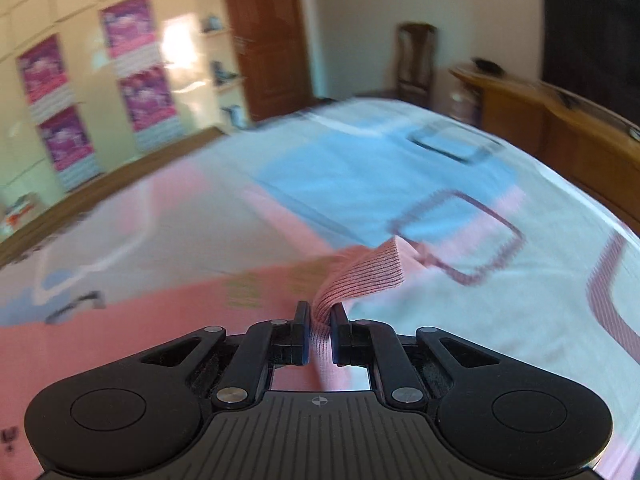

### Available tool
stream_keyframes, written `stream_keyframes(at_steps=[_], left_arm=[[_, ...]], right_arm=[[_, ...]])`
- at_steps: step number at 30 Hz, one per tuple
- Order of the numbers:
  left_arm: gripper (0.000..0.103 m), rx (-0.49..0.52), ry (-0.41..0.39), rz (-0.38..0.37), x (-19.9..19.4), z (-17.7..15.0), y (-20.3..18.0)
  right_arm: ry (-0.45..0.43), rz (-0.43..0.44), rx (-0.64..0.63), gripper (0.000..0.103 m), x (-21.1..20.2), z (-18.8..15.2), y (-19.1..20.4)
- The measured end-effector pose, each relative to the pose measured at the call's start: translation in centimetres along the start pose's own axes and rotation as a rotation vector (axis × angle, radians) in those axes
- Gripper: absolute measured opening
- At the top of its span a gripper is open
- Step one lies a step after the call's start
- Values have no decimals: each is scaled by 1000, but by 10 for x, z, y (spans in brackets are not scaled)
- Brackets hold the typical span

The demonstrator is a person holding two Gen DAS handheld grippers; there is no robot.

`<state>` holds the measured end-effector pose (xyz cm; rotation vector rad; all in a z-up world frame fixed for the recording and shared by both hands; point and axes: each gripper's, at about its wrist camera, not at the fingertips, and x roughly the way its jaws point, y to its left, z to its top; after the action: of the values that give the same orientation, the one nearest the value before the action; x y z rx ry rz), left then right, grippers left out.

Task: Fold small clothes
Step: 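Grasp the sweater sleeve cuff with the right gripper, then fold the held sleeve across the sweater body and open the right gripper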

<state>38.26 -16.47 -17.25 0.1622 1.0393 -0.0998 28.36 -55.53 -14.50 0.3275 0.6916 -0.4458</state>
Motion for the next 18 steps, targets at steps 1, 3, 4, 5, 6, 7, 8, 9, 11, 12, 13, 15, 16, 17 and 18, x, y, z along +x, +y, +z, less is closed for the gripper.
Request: stream_keyframes(at_steps=[1,3,4,5,6,7,8,9,11,12,13,15,16,17,18], left_arm=[[72,-7,-3,5,-2,0,4],[72,-20,-8,16,-7,-1,13],[72,-28,-9,23,-9,-2,18],[72,-38,-10,28,-11,-3,25],[72,-48,-10,32,-12,-4,31],[72,-59,-10,36,-14,-5,39],[72,-69,-11,40,-16,-7,46],[74,-79,-14,44,-17,-9,54],[76,-103,-18,56,-18,-13,72],[76,-114,-18,60,-18,-15,81],[76,-124,-18,65,-18,-16,89],[76,-136,-17,68,-16,-20,106],[76,-140,-16,68,-16,-21,114],[76,-142,-16,64,-15,-23,121],[76,-142,-16,62,-15,-24,127]], right_arm=[[-8,30,-18,9,-4,2,13],[-23,92,-56,9,-11,3,43],[-28,128,-75,9,-14,3,58],[-30,167,-95,9,-17,2,75],[-30,205,-116,9,-20,1,93],[-28,246,-139,9,-23,-2,110],[-23,284,-166,9,-26,-6,129],[-16,321,-189,9,-29,-10,148],[7,396,-240,9,-34,-24,187],[20,428,-266,9,-35,-32,207],[36,458,-291,9,-36,-42,225],[76,505,-324,9,-33,-64,257],[98,525,-343,9,-31,-76,271],[119,536,-360,10,-29,-87,284],[145,545,-379,10,-27,-98,297]])
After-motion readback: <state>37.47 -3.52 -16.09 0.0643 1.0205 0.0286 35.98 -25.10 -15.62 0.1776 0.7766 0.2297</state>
